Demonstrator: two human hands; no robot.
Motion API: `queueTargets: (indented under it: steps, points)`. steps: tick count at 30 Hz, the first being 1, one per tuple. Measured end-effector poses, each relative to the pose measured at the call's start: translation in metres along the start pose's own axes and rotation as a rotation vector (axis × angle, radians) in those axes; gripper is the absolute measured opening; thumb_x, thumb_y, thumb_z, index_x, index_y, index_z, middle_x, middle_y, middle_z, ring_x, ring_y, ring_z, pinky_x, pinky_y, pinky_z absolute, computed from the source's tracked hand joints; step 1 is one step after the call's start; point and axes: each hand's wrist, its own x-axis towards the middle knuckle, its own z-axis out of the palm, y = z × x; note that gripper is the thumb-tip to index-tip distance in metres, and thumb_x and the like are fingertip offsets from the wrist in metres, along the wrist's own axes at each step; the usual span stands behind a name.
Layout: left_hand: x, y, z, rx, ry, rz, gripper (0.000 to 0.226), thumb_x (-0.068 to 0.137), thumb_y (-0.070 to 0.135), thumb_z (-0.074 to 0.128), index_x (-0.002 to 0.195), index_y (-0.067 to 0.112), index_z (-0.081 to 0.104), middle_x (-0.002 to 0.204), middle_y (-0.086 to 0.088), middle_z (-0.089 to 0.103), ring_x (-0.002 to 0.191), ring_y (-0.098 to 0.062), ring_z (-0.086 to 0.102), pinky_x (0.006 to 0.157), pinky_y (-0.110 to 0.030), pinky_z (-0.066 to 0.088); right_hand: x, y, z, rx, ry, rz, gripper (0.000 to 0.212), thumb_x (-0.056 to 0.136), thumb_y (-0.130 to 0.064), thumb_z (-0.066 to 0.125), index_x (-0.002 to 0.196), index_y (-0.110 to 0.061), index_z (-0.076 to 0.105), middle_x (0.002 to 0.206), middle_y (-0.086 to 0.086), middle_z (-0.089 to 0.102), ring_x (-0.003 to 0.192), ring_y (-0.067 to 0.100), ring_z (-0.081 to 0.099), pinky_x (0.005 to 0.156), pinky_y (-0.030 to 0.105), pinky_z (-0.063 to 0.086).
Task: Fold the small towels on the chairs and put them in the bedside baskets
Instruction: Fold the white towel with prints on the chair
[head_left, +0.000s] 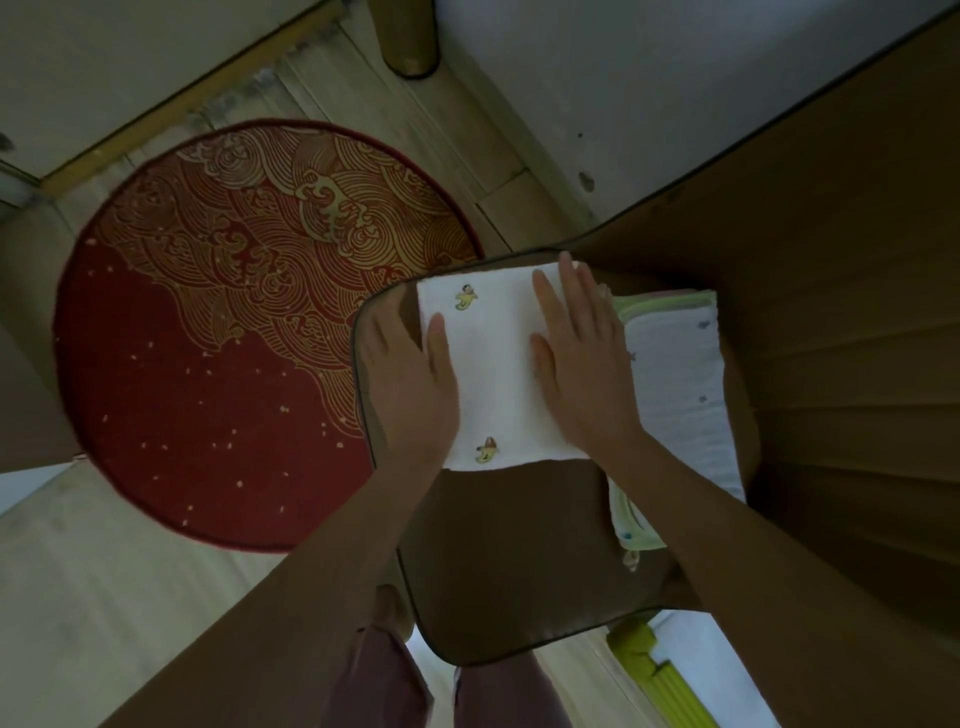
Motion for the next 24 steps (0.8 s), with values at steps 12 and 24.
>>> queueTargets:
  steps: [12, 24]
  points:
    - [0.022, -0.038, 0.046, 0.406, -0.391, 0.38, 0.061, 0.102, 0.046, 0.017, 0.156, 0.021, 0.005, 0.163, -0.003, -0.001, 0.149, -0.032, -0.004, 0.12, -0.05, 0.002, 0.014, 0.01, 0.044, -0.117, -0.056, 0.039, 0.064, 0.101, -0.048, 0.02, 0.156, -0.016, 0.012, 0.163, 0.011, 0.005, 0.15, 0.025, 0.001, 0.122, 0.046, 0.001]
    - [0.016, -0.028, 0.033, -0.098, -0.454, 0.13, 0.074, 0.097, 0.047, 0.043, 0.155, 0.025, 0.003, 0.161, 0.003, -0.013, 0.148, -0.014, -0.002, 0.117, -0.029, 0.009, 0.01, 0.009, 0.04, 0.107, -0.01, 0.104, 0.068, 0.097, -0.056, 0.025, 0.155, -0.024, 0.01, 0.163, 0.006, 0.001, 0.149, 0.019, -0.007, 0.121, 0.042, -0.003]
